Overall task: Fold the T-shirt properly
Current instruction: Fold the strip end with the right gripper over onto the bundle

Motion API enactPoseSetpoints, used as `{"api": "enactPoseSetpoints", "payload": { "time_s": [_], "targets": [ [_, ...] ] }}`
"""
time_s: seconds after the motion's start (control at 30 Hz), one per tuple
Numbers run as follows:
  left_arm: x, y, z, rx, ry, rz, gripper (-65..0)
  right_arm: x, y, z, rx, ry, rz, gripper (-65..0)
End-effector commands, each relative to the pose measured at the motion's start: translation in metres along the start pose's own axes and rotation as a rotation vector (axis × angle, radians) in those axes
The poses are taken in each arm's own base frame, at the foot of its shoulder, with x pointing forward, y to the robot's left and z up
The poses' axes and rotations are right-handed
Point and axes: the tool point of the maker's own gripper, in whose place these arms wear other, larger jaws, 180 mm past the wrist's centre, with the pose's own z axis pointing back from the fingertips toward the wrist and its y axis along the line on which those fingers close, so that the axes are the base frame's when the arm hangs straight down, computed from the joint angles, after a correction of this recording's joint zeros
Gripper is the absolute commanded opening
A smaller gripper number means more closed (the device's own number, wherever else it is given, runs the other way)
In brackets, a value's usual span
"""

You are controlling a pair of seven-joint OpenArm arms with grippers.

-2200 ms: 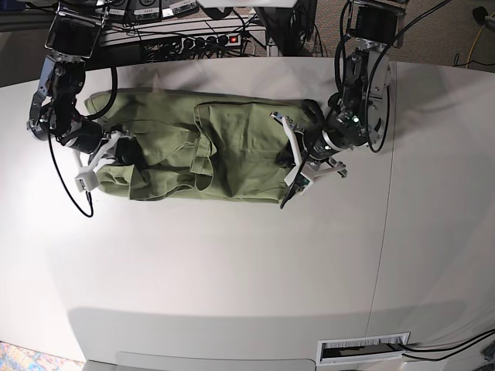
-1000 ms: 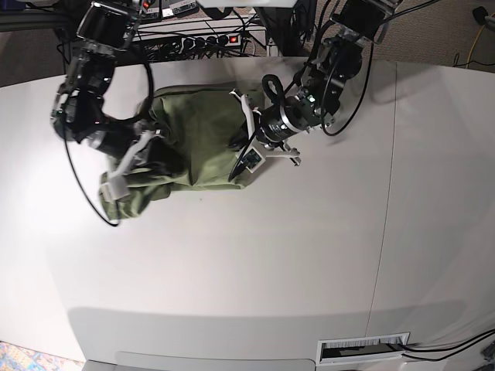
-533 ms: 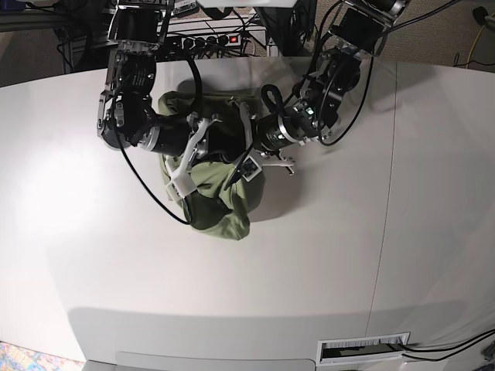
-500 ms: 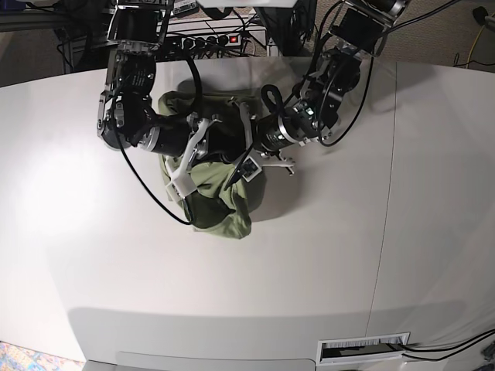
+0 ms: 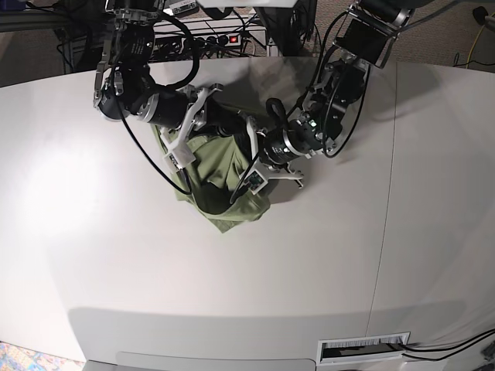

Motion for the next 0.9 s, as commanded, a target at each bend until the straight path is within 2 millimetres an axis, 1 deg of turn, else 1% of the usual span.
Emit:
{"api": "enactPoseSetpoints", "payload": {
  "time_s": [0.0,0.13,0.23,0.33,0.43,0.6,0.67,0.73,0.8,0.87],
  "targets": [
    [0.008,0.006,0.000,0.028,-0.007,0.003,-65.0,0.018,0.015,0.000,0.063,-0.065,0.039,-65.0],
    [0.008,0.009,0.000,0.033,0.016,-0.006,-65.0,0.019,0.016,0.000,0.067,-0.067,0.059,-65.0],
    [0.018,0.010,0.006,0.041,0.016,-0.027,-65.0,0.024,0.016,0.001,0.067,-0.094,0.060,-64.3],
    [0.034,0.009,0.014,0.050,-0.003,-0.052,-65.0,0.034,0.013,0.001,0.058,-0.114,0.079,-56.2],
    [0.044,0.009,0.021,0.059,-0.011,-0.071,-64.8,0.042,0.005,0.002,0.019,-0.111,0.111,-55.4],
    [0.047,0.012,0.028,0.085,0.017,-0.103,-52.6,0.056,-0.003,0.003,-0.026,-0.141,0.145,-55.4],
    [0.043,0.023,0.031,0.147,0.052,-0.146,-51.6,0.058,-0.003,0.003,-0.027,-0.145,0.148,-55.4],
    [0.040,0.041,0.036,0.247,0.093,-0.195,-51.6,0.059,-0.003,0.003,-0.023,-0.148,0.148,-55.4],
    [0.036,0.058,0.042,0.339,0.128,-0.249,-51.6,0.059,0.001,0.003,-0.001,-0.154,0.142,-55.4],
    [0.029,0.071,0.049,0.395,0.161,-0.281,-51.6,0.059,0.006,0.003,0.026,-0.154,0.136,-55.4]
  ]
}}
